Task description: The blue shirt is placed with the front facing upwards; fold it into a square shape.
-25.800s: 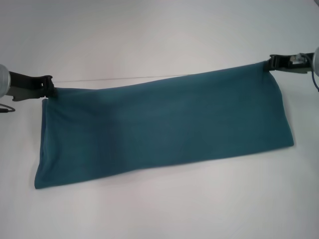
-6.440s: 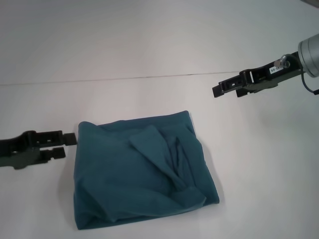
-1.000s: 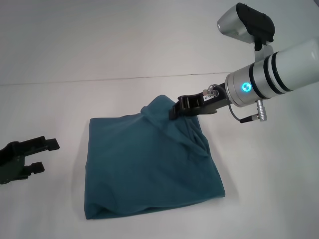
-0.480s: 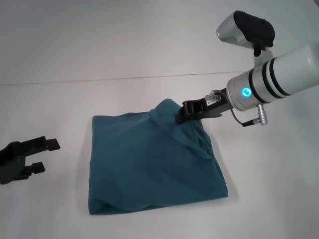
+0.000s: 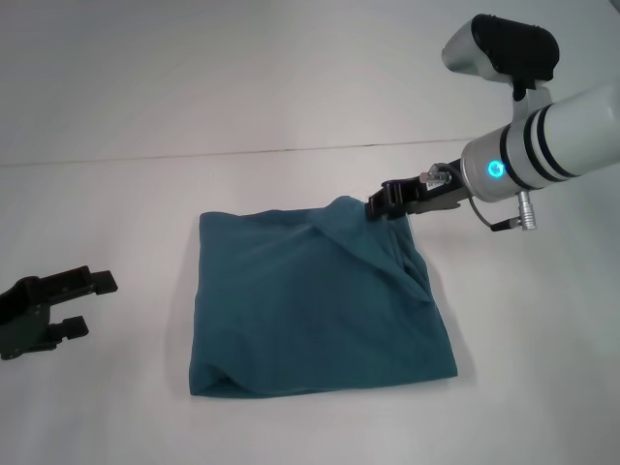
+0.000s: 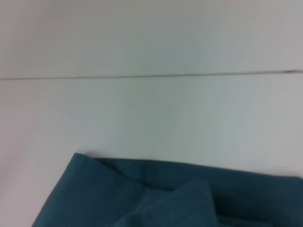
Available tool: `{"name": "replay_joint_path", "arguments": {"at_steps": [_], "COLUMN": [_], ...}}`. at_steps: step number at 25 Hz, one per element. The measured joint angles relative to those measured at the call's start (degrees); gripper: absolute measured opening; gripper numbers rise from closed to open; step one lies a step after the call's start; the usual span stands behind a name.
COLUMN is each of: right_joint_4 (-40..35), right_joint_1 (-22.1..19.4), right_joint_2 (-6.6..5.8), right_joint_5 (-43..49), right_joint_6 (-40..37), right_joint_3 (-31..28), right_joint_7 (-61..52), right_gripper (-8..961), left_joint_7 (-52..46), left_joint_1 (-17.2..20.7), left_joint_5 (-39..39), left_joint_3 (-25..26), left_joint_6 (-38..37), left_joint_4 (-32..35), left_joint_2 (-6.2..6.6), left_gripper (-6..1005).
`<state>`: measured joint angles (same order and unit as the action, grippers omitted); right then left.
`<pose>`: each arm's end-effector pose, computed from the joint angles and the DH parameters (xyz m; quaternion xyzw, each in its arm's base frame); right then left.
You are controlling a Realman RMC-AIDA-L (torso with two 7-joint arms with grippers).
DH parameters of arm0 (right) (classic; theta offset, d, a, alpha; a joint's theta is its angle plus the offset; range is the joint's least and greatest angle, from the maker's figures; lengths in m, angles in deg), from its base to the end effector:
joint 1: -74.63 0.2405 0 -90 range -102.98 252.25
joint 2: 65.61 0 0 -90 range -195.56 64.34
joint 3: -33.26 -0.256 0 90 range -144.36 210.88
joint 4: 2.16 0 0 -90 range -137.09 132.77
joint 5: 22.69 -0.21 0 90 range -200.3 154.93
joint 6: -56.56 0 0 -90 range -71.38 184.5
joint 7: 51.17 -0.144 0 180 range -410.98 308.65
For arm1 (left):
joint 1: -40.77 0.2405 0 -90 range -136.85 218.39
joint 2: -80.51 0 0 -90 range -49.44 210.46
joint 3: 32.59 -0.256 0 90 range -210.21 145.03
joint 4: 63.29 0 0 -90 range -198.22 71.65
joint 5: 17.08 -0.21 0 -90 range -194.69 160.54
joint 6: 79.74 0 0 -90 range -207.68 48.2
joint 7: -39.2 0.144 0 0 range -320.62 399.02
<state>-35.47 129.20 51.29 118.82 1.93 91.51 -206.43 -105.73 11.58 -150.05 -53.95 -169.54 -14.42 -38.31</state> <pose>0.1908 0.4581 -0.0249 -0.7983 0.5426 0.0379 0.2585 -0.3144 0.3273 0.0578 -0.6501 -0.7073 -0.2480 0.1250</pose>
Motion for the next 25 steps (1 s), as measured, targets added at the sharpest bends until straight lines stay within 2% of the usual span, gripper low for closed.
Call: {"name": "replay_joint_path", "arguments": {"at_steps": [5, 10, 13, 15, 19, 25], "right_joint_4": [0.0, -0.3, -0.2, 0.4, 3.2, 9.9], "right_joint_1": [-0.2, -0.9, -1.0, -1.0, -0.4, 1.5], "right_joint_2": [-0.67, -2.9, -3.4, -3.19, -1.71, 0.63], "right_joint_5": [0.1, -3.3, -8.2, -10.2, -11.1, -6.6], "right_joint_6": [0.2, -3.6, -7.1, -7.6, -6.2, 5.0], "right_joint_3": [-0.3, -2.0, -2.9, -3.0, -2.7, 1.1], "right_joint_7": [-0.2, -1.0, 1.5, 2.3, 2.7, 1.5], "right_gripper": [311, 424, 454, 455, 444, 441], "left_joint_7": [0.0, 0.0, 0.0, 0.0, 0.0, 0.0], "left_joint_1": [0.1, 0.3, 0.4, 0.4, 0.4, 0.4], "left_joint_5": [0.0, 0.0, 0.2, 0.5, 0.8, 1.0], "left_joint_3": [0.0, 0.0, 0.1, 0.1, 0.1, 0.1], "left_joint_6": [0.1, 0.1, 0.2, 0.3, 0.3, 0.3], "left_joint_4": [0.0, 0.0, 0.0, 0.0, 0.0, 0.0], "left_joint_2": [-0.01, 0.04, 0.14, 0.12, 0.06, 0.04], "left_gripper": [947, 946, 946, 946, 945, 945]}}
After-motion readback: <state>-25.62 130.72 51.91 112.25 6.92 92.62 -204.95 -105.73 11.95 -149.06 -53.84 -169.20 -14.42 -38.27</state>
